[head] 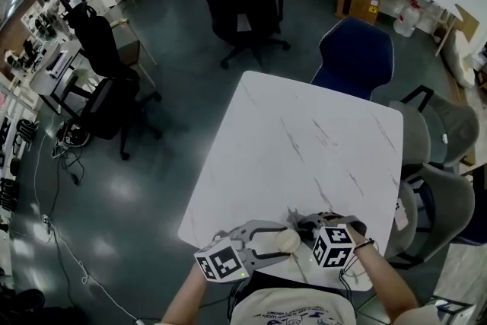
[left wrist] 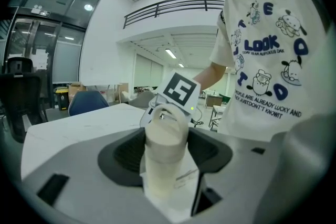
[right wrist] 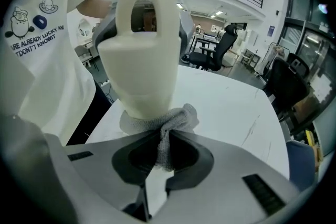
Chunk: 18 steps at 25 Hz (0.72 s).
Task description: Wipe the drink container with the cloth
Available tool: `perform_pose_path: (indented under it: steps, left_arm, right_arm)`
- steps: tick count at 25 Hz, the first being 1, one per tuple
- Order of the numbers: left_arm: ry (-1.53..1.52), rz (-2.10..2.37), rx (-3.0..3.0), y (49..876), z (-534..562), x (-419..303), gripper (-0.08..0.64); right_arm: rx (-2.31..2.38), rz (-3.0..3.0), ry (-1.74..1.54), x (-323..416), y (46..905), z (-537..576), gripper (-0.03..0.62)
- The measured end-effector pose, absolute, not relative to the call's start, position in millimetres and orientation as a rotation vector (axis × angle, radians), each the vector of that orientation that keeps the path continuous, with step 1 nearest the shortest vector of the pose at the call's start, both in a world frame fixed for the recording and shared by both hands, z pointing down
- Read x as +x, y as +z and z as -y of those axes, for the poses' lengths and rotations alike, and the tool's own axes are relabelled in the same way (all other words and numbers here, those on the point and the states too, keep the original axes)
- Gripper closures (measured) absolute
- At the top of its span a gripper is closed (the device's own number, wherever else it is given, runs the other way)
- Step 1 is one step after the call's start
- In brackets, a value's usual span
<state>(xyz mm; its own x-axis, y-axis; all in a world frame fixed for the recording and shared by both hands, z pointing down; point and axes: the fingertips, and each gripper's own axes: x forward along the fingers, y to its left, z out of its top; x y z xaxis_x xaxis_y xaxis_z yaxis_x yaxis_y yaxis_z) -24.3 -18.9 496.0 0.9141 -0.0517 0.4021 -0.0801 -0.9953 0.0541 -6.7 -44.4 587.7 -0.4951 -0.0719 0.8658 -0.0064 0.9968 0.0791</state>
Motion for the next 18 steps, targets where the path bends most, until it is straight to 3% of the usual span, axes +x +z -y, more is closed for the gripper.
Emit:
perform_pose_path:
  steps: [18]
  left_arm:
    - [0.46, 0.258, 2.957, 487.4, 21.4, -22.5, 0.302]
  right_arm:
    - [0.169, 2.071, 0.079, -4.9, 644.7, 32.5, 0.549]
